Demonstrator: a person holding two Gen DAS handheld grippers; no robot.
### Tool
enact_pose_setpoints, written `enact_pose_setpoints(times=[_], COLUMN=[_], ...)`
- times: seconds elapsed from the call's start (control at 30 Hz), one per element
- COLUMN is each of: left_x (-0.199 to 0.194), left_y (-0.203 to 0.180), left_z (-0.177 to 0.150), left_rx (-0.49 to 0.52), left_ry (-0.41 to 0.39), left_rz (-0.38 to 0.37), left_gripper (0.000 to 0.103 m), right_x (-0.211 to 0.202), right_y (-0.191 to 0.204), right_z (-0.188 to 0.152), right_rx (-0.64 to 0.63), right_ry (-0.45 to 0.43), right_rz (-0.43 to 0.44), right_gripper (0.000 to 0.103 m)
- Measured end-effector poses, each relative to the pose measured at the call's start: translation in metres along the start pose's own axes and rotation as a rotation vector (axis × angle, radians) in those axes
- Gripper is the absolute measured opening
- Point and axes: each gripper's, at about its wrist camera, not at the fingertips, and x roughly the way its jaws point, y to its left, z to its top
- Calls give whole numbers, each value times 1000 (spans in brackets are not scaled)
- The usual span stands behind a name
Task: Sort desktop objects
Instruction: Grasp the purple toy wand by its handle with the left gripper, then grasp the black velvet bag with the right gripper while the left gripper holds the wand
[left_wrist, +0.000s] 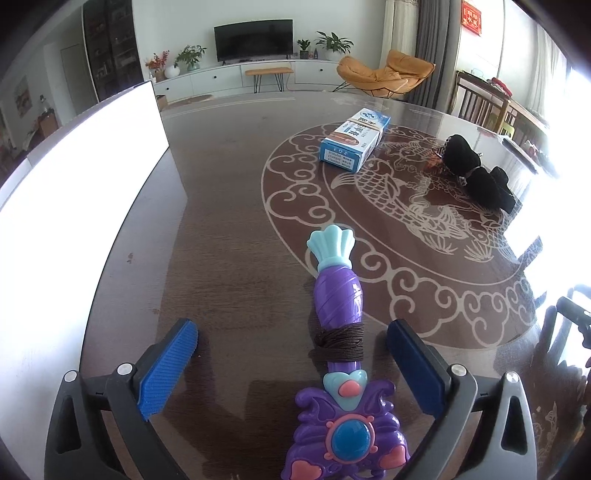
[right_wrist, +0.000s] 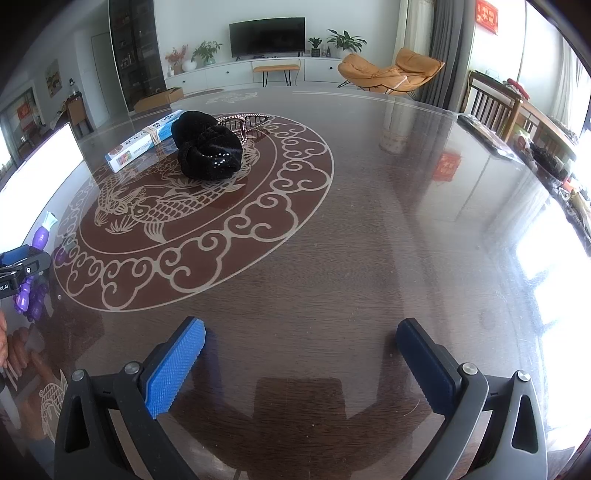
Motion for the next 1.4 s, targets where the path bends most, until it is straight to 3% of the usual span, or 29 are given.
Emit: enact_pose_setpoints(times=[0.17,0.23,0.4,0.6,0.67,0.73,0.83,1.0,1.1,1.2,1.27,1.3,1.4], left_x=[0,0,0,-1,0,0,-1,-1,-1,-1,-1,-1,-1], left_y=[0,0,0,0,0,0,0,0,0,0,0,0,0], left_z=[0,0,0,0,0,0,0,0,0,0,0,0,0], left_rx=[0,0,0,-2,-2,-4,-4,-4,-4,-4,-4,-4,-4], left_ry=[0,0,0,1,1,2,1,1,1,1,1,1,1], left_rz=[0,0,0,-2,-3,-4,-5,-4,-5,-5,-5,-4,-5], left_gripper=[103,103,103,103,103,103,103,103,103,103,103,103,103], right_x=[21,25,38,75,79,76,62,28,4,-14,-22,-24,-19], right_y=[19,36,79,105,106,104,105,118,122,122,123,126,129], right_z=[34,55,111,134,132,124,106,56,22,-1,-7,-9,-1], right_rx=[-96,-137,-234,-273,-247,-208,-183,-210,-224,-246,-280,-302,-337], right_ry=[83,60,-19,50,63,45,7,-12,-14,-36,-72,-90,-98], right_rz=[69,93,48,35,96,142,187,271,312,278,257,238,199], right_gripper=[103,103,103,102,88,59,45,44,44,49,74,92,95])
